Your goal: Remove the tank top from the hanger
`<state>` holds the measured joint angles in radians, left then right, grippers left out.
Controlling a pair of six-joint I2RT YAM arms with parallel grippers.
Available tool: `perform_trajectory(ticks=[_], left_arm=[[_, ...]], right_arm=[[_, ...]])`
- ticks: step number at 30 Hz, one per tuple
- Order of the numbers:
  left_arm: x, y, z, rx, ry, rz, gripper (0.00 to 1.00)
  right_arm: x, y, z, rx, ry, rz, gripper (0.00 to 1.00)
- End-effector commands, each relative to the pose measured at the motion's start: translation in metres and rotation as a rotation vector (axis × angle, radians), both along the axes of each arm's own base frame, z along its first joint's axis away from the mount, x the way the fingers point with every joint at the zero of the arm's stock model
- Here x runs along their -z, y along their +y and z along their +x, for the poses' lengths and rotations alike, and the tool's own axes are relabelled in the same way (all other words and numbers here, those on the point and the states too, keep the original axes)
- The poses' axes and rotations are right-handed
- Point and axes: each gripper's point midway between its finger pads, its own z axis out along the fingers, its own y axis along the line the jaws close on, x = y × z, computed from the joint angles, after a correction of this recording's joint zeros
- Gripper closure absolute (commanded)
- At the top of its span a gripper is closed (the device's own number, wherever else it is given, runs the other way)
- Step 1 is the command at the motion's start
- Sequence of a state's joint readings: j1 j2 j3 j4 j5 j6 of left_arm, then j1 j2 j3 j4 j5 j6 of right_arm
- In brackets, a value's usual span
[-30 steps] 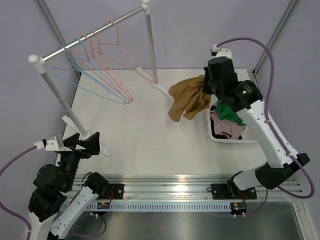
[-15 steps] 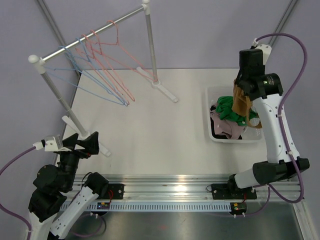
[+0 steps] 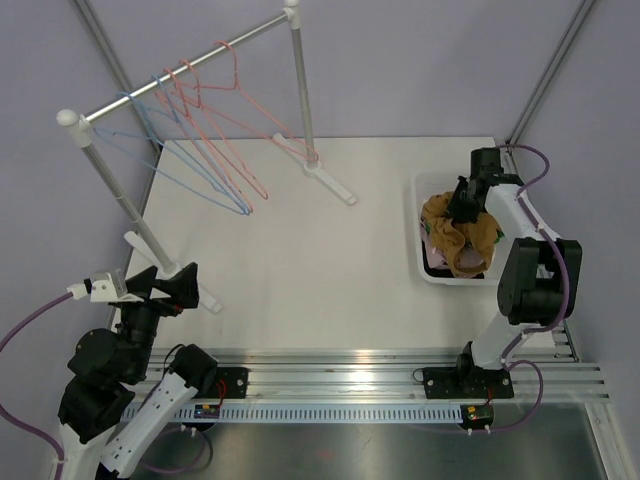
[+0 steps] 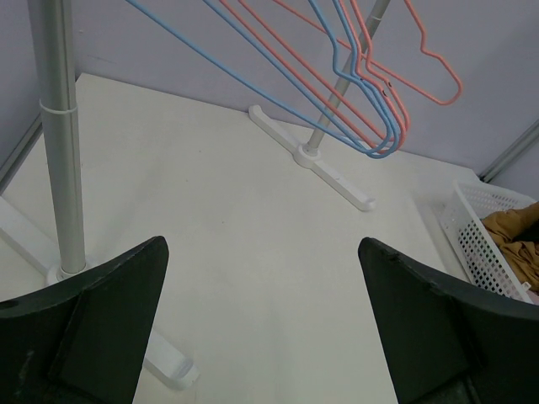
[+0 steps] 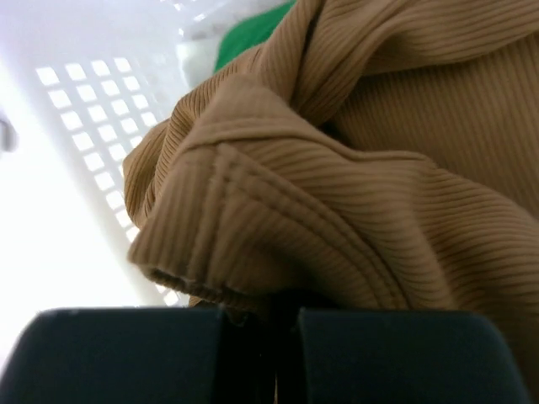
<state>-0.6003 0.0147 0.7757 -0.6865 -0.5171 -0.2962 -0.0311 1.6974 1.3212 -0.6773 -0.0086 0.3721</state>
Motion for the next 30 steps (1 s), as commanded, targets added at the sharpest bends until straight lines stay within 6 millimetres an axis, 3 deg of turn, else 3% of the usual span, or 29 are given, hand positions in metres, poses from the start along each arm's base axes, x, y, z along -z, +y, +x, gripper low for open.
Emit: perform_trajectory(ticks=[1, 3, 8, 10, 12, 13, 16, 18, 20, 22, 23, 25, 27, 30], left_arm=[[-0.009, 0.004, 0.000, -0.021, -0.035, -0.029, 0.01], [-0.009, 0.003, 0.000, -0.020, -0.034, -0.029, 0.01], [-0.008, 0.003, 0.000, -0.020, -0.031, -0.027, 0.01], [-0.008, 0.004, 0.000, -0.023, -0.030, -0.028, 0.01], [-0.009, 0.005, 0.000, -0.027, -0.033, -0.033, 0.01], [-0.008, 0.005, 0.000, -0.029, -0.029, -0.030, 0.01], [-0.009, 0.006, 0.000, -0.032, -0.030, -0.034, 0.01], [-0.008, 0.007, 0.001, -0.042, -0.023, -0.035, 0.01], [-0.008, 0.010, 0.000, -0.060, -0.020, -0.043, 0.01], [-0.008, 0.014, -0.001, -0.081, -0.021, -0.047, 0.01], [-0.008, 0.016, -0.001, -0.091, -0.021, -0.050, 0.01], [-0.008, 0.019, -0.002, -0.106, -0.019, -0.056, 0.01], [-0.009, 0.022, -0.003, -0.124, -0.018, -0.063, 0.01], [-0.009, 0.026, -0.003, -0.144, -0.015, -0.066, 0.01]], right_arm=[[0.037, 0.000, 0.008, 0.019, 0.041, 0.178, 1.00], [0.058, -0.003, 0.003, 0.034, 0.075, 0.213, 1.00], [0.085, 0.003, -0.006, 0.027, 0.136, 0.296, 1.00], [0.090, 0.004, -0.008, 0.026, 0.142, 0.314, 0.99], [0.082, 0.005, -0.007, 0.016, 0.119, 0.321, 0.91], [0.077, 0.005, -0.006, 0.018, 0.108, 0.318, 0.73], [0.039, 0.001, 0.008, 0.022, 0.025, 0.293, 0.51], [0.013, -0.002, 0.012, 0.026, -0.011, 0.281, 0.49], [-0.019, -0.010, 0.025, 0.034, -0.072, 0.242, 0.35], [-0.043, -0.018, 0.030, 0.043, -0.091, 0.196, 0.34], [-0.050, -0.025, 0.026, 0.065, -0.085, 0.159, 0.32], [-0.068, -0.033, 0.027, 0.082, -0.112, 0.113, 0.10], [-0.081, -0.038, 0.022, 0.090, -0.128, 0.075, 0.00], [-0.094, -0.047, 0.014, 0.100, -0.124, 0.010, 0.01]])
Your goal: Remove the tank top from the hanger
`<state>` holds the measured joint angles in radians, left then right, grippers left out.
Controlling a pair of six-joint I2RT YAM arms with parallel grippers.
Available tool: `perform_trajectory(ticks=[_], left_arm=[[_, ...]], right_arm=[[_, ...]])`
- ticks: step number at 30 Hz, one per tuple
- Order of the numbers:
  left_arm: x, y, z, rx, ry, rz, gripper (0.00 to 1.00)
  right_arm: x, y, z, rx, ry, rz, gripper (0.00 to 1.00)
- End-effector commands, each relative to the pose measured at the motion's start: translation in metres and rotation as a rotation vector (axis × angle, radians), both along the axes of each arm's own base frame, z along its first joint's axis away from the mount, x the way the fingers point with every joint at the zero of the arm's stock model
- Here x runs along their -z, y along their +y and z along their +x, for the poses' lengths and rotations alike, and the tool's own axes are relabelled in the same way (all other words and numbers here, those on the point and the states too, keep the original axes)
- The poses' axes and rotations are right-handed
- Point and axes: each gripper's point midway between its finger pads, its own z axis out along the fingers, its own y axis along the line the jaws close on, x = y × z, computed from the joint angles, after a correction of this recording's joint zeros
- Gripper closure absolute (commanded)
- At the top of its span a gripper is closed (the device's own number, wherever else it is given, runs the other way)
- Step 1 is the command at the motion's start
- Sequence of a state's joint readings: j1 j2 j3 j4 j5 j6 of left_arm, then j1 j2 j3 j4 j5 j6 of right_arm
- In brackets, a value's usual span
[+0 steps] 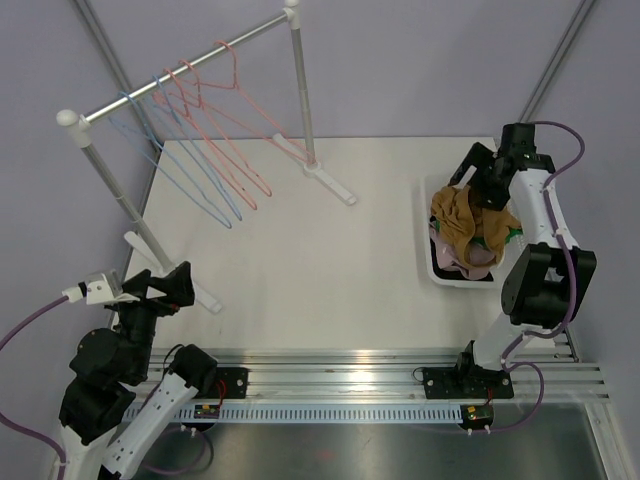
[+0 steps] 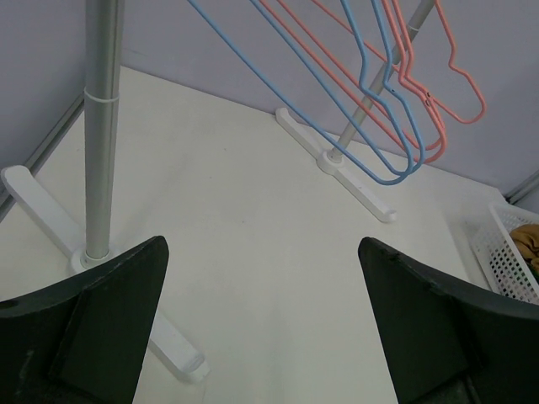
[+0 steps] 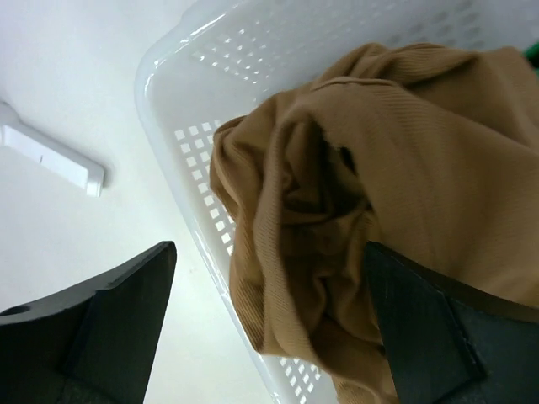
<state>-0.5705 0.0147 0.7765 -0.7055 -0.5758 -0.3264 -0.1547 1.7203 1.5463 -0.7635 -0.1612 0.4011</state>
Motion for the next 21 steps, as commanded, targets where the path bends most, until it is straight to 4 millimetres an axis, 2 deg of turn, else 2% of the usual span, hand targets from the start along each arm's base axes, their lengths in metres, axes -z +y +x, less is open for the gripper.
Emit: perform_trajectory(ticks=[1, 3, 4, 5, 7, 8, 10, 11, 13, 14, 15, 16, 17, 18, 19, 21], left_arm=[[-0.013, 0.012, -0.003, -0.061, -0.034, -0.040, 0.01], [-0.014, 0.013, -0.003, -0.066, -0.035, -0.043, 0.01], [-0.014, 0.014, -0.003, -0.069, -0.032, -0.041, 0.01], [-0.015, 0.014, -0.004, -0.071, -0.031, -0.047, 0.01], [-0.017, 0.018, -0.007, -0.082, -0.024, -0.050, 0.01], [-0.016, 0.018, -0.005, -0.089, -0.005, -0.043, 0.01], [-0.012, 0.022, -0.006, -0.115, 0.043, -0.012, 0.01], [-0.017, 0.024, -0.005, -0.126, 0.067, -0.007, 0.01], [-0.010, 0.029, -0.008, -0.150, 0.147, 0.037, 0.01], [-0.020, 0.033, -0.014, -0.158, 0.151, 0.025, 0.01], [-0.010, 0.034, -0.011, -0.179, 0.236, 0.082, 0.01], [-0.011, 0.035, -0.012, -0.183, 0.260, 0.097, 0.01], [-0.019, 0.037, -0.015, -0.190, 0.268, 0.098, 0.01], [-0.012, 0.037, -0.014, -0.195, 0.331, 0.144, 0.01], [-0.012, 0.037, -0.014, -0.197, 0.351, 0.161, 0.01], [-0.011, 0.040, -0.015, -0.212, 0.397, 0.203, 0.01]], right_arm=[[-0.029, -0.020, -0.022, 0.035, 0.012, -0.140, 0.01], [-0.034, -0.027, -0.032, 0.055, 0.042, -0.221, 0.01], [-0.037, -0.022, -0.035, 0.038, 0.045, -0.254, 0.01], [-0.043, -0.025, -0.040, 0.053, 0.043, -0.291, 0.00], [-0.048, -0.018, -0.050, 0.037, 0.037, -0.290, 0.00], [-0.065, -0.011, -0.055, 0.028, -0.021, -0.281, 0.01], [-0.079, -0.005, -0.062, 0.010, -0.075, -0.281, 0.01], [-0.096, 0.005, -0.070, -0.015, -0.127, -0.266, 0.00], [-0.108, 0.018, -0.080, -0.061, -0.182, -0.265, 0.01], [-0.126, 0.031, -0.093, -0.093, -0.251, -0.263, 0.01], [-0.134, 0.044, -0.099, -0.130, -0.291, -0.260, 0.00], [-0.135, 0.048, -0.107, -0.148, -0.303, -0.256, 0.00], [-0.148, 0.049, -0.121, -0.147, -0.352, -0.255, 0.01], [-0.152, 0.050, -0.130, -0.145, -0.365, -0.252, 0.00], [-0.156, 0.050, -0.138, -0.147, -0.379, -0.250, 0.00], [-0.174, 0.049, -0.164, -0.153, -0.451, -0.256, 0.01]])
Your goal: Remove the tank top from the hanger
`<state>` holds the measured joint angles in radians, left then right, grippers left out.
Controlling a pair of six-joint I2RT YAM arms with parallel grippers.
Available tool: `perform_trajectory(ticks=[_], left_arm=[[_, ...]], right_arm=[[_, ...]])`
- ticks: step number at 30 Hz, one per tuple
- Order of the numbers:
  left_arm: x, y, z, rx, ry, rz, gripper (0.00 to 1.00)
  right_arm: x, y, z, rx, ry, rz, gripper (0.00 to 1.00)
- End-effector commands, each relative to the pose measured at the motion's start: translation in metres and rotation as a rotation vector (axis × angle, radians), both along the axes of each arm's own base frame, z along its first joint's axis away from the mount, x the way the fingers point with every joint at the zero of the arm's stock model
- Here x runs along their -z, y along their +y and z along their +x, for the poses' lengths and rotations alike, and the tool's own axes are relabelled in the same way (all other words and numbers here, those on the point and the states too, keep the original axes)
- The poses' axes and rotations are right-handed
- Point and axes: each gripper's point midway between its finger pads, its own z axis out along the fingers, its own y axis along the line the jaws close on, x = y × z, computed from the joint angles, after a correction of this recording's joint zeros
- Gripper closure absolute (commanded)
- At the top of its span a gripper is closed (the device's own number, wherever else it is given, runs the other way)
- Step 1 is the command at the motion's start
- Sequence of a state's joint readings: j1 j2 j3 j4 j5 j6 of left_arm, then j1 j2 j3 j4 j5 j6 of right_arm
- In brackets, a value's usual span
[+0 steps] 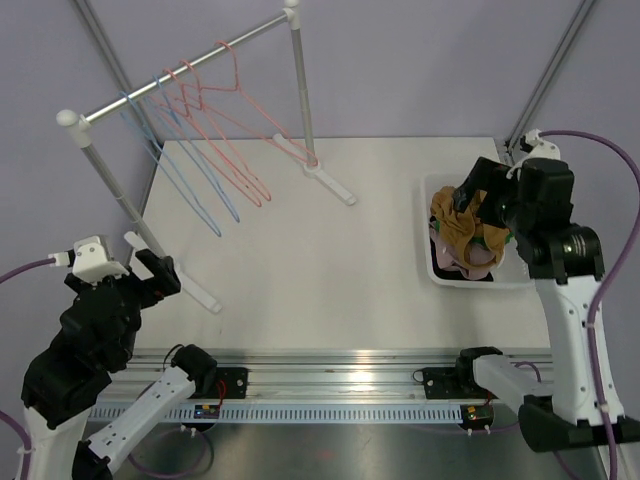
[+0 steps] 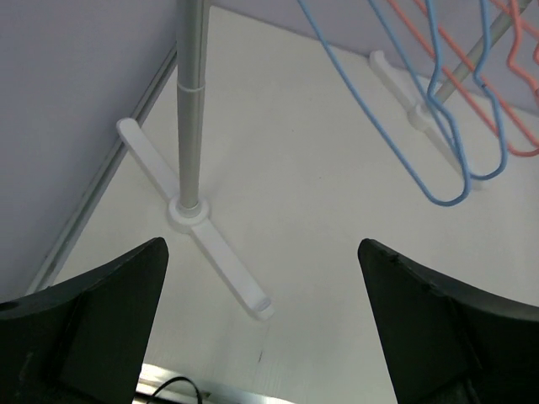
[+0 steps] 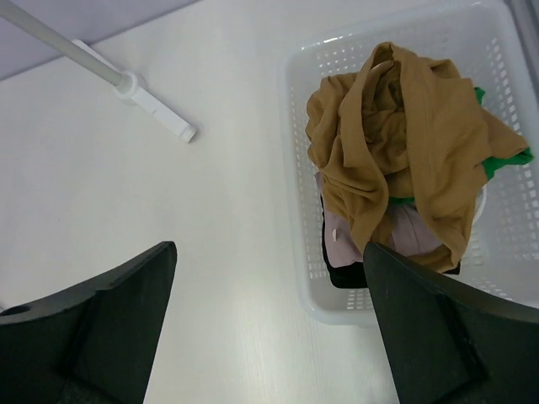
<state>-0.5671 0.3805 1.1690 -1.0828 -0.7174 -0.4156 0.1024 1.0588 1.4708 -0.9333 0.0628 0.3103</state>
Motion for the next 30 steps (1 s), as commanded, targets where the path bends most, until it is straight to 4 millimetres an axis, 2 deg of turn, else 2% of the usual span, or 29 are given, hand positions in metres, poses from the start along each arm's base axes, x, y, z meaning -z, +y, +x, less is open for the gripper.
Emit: perform_trajectory(ticks=[1, 2, 4, 6, 9, 10, 12, 13, 15, 19, 30], left_arm=[[0.015, 0.015, -0.008, -0.058, 0.136, 0.103, 0.01], [0.015, 0.016, -0.008, -0.062, 0.145, 0.118, 0.01], [0.016, 0.016, -0.009, -0.055, 0.166, 0.141, 0.01], [0.016, 0.014, -0.011, -0.025, 0.162, 0.142, 0.01], [0.012, 0.010, -0.012, 0.016, 0.126, 0.136, 0.01], [0.013, 0.010, -0.014, 0.044, 0.112, 0.162, 0.01], [0.008, -0.003, -0.011, 0.137, 0.046, 0.164, 0.01], [0.014, -0.008, -0.009, 0.179, 0.038, 0.204, 0.01], [0.012, -0.013, -0.008, 0.202, -0.035, 0.174, 0.01], [0.014, -0.020, -0.005, 0.225, -0.043, 0.149, 0.01], [0.004, -0.016, -0.010, 0.214, -0.129, 0.098, 0.01]], right_arm=[[-0.010, -0.004, -0.031, -0.016, -0.054, -0.029, 0.01], [-0.020, -0.007, -0.049, -0.018, -0.102, -0.037, 0.00], [-0.029, -0.002, -0.072, -0.096, -0.151, -0.064, 0.01], [-0.024, -0.010, -0.094, -0.105, -0.136, -0.126, 0.00], [-0.025, -0.018, -0.107, -0.064, -0.165, -0.134, 0.00], [-0.029, -0.013, -0.117, -0.101, -0.202, -0.126, 0.01], [-0.030, -0.011, -0.125, -0.111, -0.233, -0.113, 0.01], [-0.034, -0.008, -0.133, -0.131, -0.264, -0.106, 0.01], [-0.032, -0.010, -0.141, -0.128, -0.278, -0.103, 0.01], [-0.026, -0.016, -0.146, -0.098, -0.277, -0.112, 0.00], [-0.027, -0.023, -0.146, -0.076, -0.303, -0.139, 0.00]])
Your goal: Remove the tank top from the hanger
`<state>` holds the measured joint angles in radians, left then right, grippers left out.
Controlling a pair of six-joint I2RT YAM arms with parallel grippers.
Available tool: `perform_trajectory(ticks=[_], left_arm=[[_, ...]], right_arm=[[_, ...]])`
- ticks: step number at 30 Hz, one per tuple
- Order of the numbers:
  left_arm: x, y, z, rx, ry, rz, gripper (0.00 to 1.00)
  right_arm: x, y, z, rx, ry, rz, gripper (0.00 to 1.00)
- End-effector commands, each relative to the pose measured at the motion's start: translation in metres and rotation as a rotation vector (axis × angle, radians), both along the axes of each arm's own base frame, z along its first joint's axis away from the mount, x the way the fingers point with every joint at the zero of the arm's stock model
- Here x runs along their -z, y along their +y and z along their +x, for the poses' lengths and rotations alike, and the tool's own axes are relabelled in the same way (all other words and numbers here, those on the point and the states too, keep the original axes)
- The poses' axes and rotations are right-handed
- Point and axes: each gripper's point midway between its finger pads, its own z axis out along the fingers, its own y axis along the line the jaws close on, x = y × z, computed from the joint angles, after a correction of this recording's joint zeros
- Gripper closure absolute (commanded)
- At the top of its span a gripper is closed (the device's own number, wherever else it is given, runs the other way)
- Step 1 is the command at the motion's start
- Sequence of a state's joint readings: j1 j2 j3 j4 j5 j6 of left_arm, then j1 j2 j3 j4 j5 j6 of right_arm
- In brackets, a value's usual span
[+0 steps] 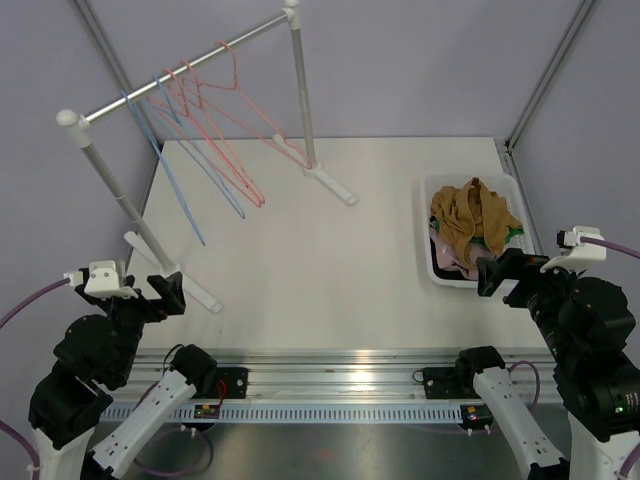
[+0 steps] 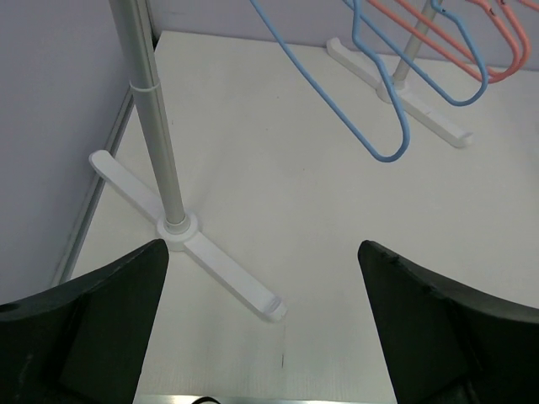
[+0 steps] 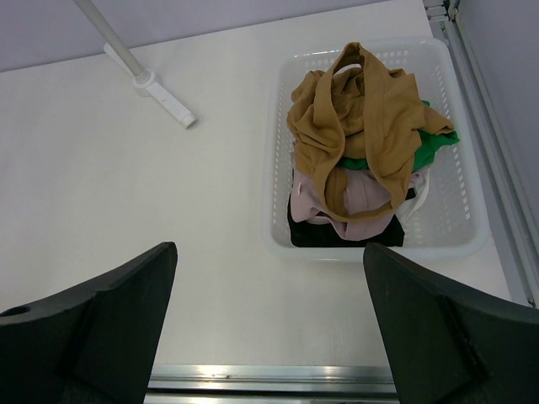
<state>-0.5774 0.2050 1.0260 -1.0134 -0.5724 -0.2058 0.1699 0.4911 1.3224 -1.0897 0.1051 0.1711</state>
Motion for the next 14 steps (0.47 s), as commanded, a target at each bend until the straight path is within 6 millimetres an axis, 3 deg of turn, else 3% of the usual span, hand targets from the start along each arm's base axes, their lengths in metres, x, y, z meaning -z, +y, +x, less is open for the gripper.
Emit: perform_trajectory(ticks=[1, 14], left_arm=[[-0.020, -0.003, 0.000, 0.025, -0.078, -0.031, 0.01], [-0.028, -0.002, 0.000, 0.025, -0.095, -0.029, 0.01]], right_arm=[[-0.009, -0.004, 0.003, 0.005, -0.037, -0.027, 0.01], [0.001, -0.001, 0.016, 0.008, 0.021, -0.031, 0.00]])
